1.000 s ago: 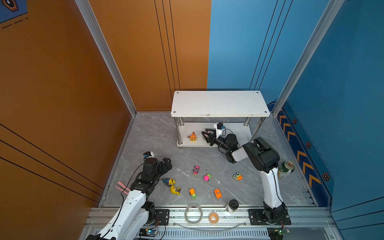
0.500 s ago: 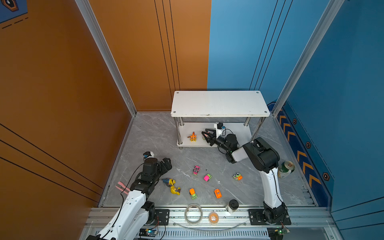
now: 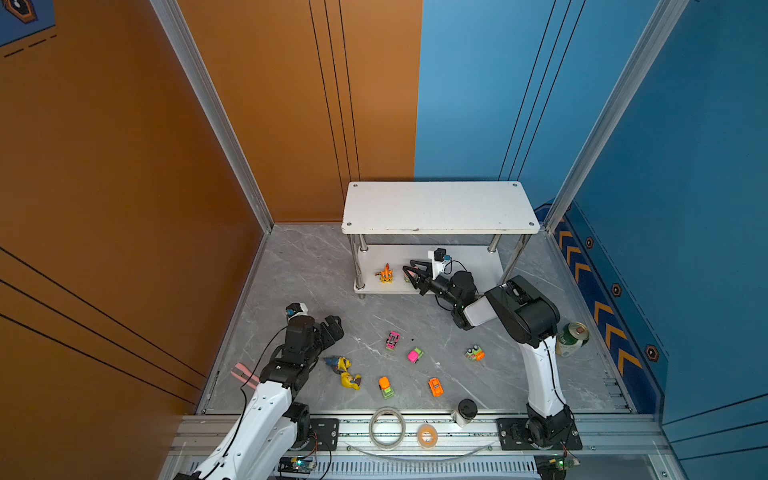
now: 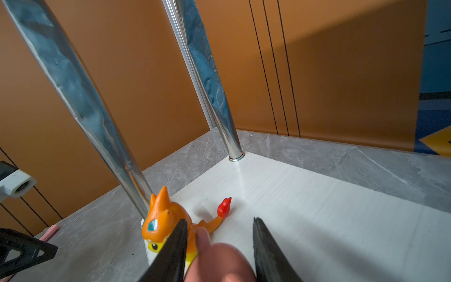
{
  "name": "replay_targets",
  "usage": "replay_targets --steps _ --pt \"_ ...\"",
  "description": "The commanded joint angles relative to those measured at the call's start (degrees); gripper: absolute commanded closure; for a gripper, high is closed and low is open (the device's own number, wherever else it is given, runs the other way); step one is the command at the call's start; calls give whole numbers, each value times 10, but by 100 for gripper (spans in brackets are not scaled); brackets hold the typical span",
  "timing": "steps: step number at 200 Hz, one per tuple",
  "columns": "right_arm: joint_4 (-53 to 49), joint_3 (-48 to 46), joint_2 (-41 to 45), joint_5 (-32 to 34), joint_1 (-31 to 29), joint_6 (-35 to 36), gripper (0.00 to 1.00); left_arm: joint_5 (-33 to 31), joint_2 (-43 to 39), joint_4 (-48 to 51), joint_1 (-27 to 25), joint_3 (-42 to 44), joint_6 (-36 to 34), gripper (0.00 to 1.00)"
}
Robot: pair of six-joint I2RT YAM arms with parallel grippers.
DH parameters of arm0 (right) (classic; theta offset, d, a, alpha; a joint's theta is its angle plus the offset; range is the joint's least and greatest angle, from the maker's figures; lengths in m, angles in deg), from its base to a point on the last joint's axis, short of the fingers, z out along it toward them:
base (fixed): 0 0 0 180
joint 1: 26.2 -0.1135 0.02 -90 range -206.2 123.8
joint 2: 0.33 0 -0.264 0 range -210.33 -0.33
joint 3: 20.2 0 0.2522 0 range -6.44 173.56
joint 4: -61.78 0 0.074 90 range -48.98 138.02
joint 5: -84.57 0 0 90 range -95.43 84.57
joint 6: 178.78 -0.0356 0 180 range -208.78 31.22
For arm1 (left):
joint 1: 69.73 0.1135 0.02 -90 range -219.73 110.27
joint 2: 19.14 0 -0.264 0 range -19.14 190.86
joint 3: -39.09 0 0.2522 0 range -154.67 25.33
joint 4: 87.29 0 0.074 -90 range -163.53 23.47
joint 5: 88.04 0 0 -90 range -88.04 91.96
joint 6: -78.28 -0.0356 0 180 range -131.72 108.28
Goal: Place and organize the plastic toys onto the shelf
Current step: 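Open the right gripper to release the pink figure beside the Charizard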
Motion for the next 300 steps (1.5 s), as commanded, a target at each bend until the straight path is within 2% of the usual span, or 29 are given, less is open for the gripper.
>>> replay_targets --steps 1,83,145,199,201,202,203,204,206,208,251,283,300 --pt "1 -14 21 1 -6 0 64 -12 -8 17 -4 1 -10 5" --pt "0 -15 17 40 -4 19 61 -17 -22 30 -3 0 -13 5" --pt "1 -12 20 40 7 15 60 -16 -19 27 -3 1 -12 5" --pt "1 -17 29 44 1 14 44 -15 -20 28 -3 1 -12 5" --pt "0 -18 30 44 1 14 39 -15 -20 28 -3 1 -11 5" --pt "0 -18 31 44 1 14 32 -15 -20 28 -3 1 -11 5" --pt "0 -19 32 44 0 14 17 -15 -20 28 -3 1 -11 5" --pt "0 -19 32 44 0 15 8 -15 -21 28 -3 1 -12 5" --pt "1 -19 33 44 0 15 2 -15 -21 28 -3 1 -12 5" --pt "0 -19 33 45 0 16 1 -15 -21 29 -3 1 -11 5" --pt "0 -42 58 63 -8 16 0 -14 -27 32 -2 1 -10 5" --pt "0 -85 120 89 -17 15 0 -16 -36 42 -2 -2 -13 5" --pt "-24 -125 162 123 -24 5 0 -21 -44 68 -1 -8 -16 4"
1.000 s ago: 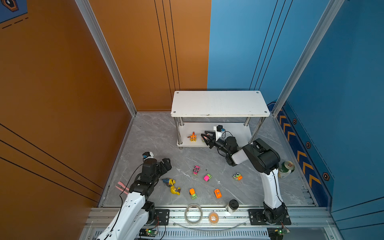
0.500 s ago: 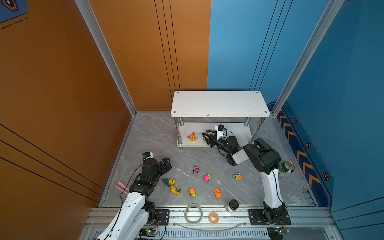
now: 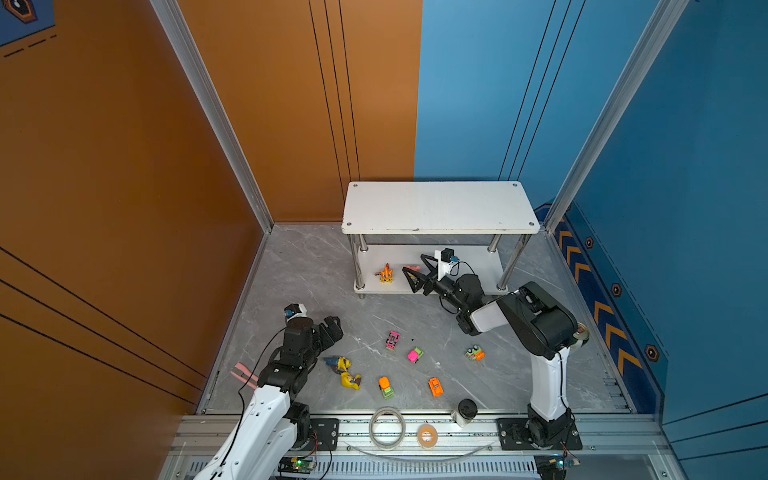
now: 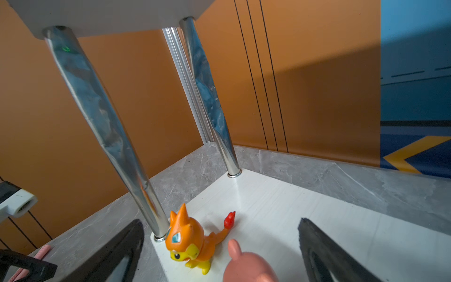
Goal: Place and organize the plastic toys onto the shelf
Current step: 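Open the right gripper to release the pink figure beside the Charizard, then withdraw the right gripper and reach toward the yellow-haired doll figure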
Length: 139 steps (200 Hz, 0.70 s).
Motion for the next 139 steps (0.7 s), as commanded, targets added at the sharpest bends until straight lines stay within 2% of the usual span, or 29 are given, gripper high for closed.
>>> replay_targets --steps 1,16,36,52,53,74,95,116,130,139 --pt "-30 -42 55 50 -10 -6 0 -19 -13 43 -1 -8 -14 4" --pt "-92 -67 97 73 -19 -14 0 -23 -26 55 0 -13 -16 3" --pt "-234 -87 166 158 -53 -19 0 -27 -40 65 3 -14 -15 2" --pt "-419 -71 234 223 -98 44 0 -25 -47 75 6 -19 -13 2" --pt "-451 -65 244 233 -110 56 0 -24 -47 76 6 -19 -13 2" --pt "-686 2 283 365 -217 140 0 -22 -52 98 9 -24 -10 3" --pt "-734 11 287 481 -310 182 0 -33 -54 143 11 -36 -10 11" --pt "-743 10 278 548 -385 185 0 -40 -61 179 14 -44 -9 12" --pt "-764 26 264 537 -420 189 0 -40 -73 189 17 -44 -5 13" --pt "-791 47 250 522 -436 183 3 -44 -80 200 19 -45 0 21"
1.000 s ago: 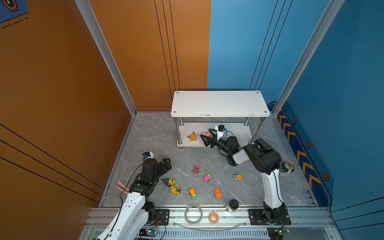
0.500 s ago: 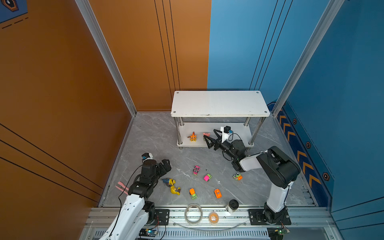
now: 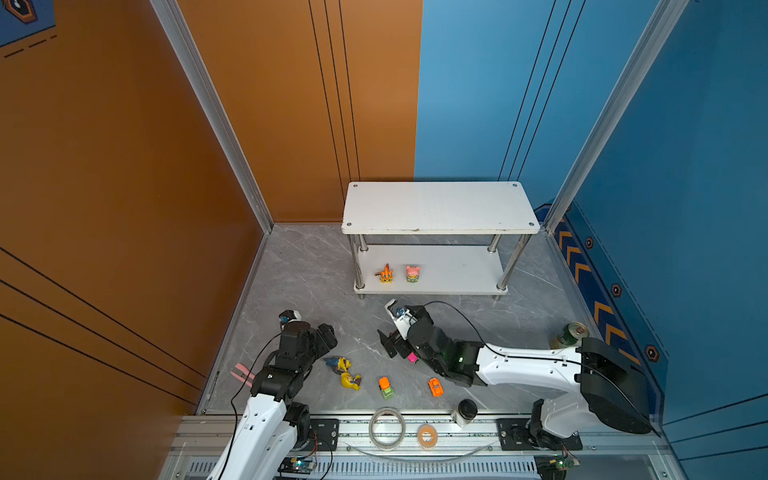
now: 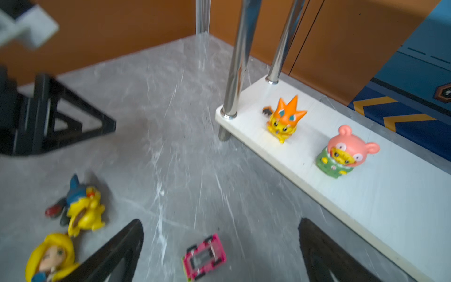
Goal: Place and organize the plastic toys onto the shelf
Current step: 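Withdraw the right gripper and reach toward the yellow-haired doll figure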
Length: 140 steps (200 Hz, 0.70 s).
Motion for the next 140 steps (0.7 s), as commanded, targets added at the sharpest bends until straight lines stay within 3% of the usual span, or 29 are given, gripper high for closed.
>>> replay_targets --steps 1,24,41,51,71,94,119,140 --pt "-114 38 -26 57 -38 21 4 -22 -18 57 8 -20 3 22" --pt "-171 98 -60 -60 -59 17 26 -30 -24 83 15 -22 10 32" --pt "-185 126 -79 -128 -68 8 32 -24 -28 91 22 -22 9 32" --pt "-190 138 -89 -163 -72 7 40 -21 -31 91 26 -22 8 29" --pt "-231 178 -117 -210 -74 10 54 -17 -28 90 31 -21 9 27" --pt "-290 233 -158 -264 -76 31 56 -9 -20 85 37 -20 6 26" --pt "-327 279 -205 -304 -70 39 80 2 -17 79 42 -16 5 24" --pt "-320 292 -234 -311 -66 40 90 6 -20 75 45 -11 1 23"
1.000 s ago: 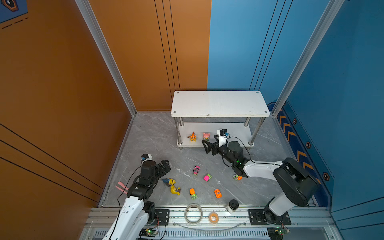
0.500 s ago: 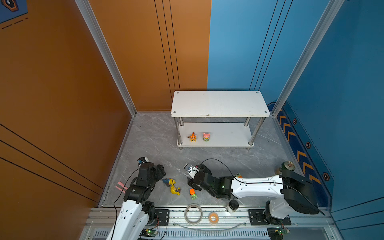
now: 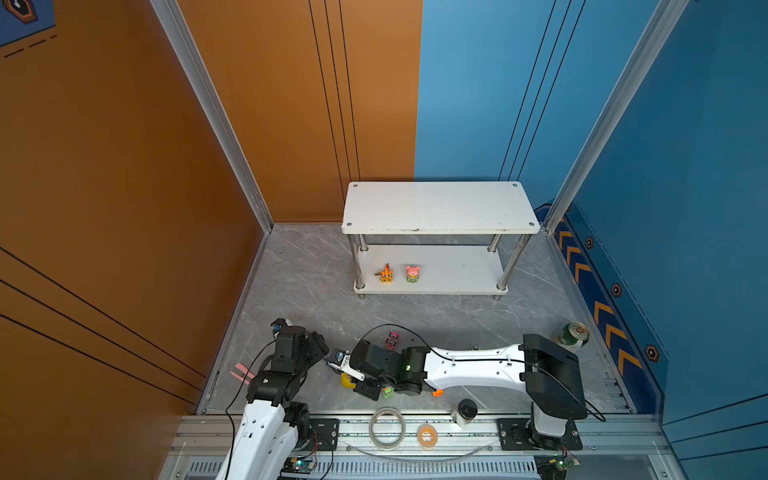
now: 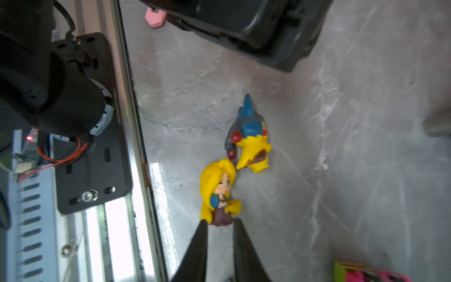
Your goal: Place and organize the plastic toys onto the shelf
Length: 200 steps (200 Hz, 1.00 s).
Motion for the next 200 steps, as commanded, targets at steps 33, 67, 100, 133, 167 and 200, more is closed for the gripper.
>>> replay_targets --steps 33,67,100,133,167,200 --pt "-42 47 -61 -63 11 0 97 16 -1 -4 14 -4 -9 22" --pt "-50 64 -87 -84 1 1 98 20 5 -10 20 -4 -14 21" --pt "-62 71 -102 -97 -11 2 97 24 14 -22 25 1 -15 20" --pt "-61 70 -80 -84 -6 16 94 32 21 -33 29 3 -14 20" --pt "-66 76 -45 -63 8 60 89 34 16 -29 33 3 -16 19" --pt "-97 115 -69 -52 36 80 99 36 10 -26 38 4 -17 19"
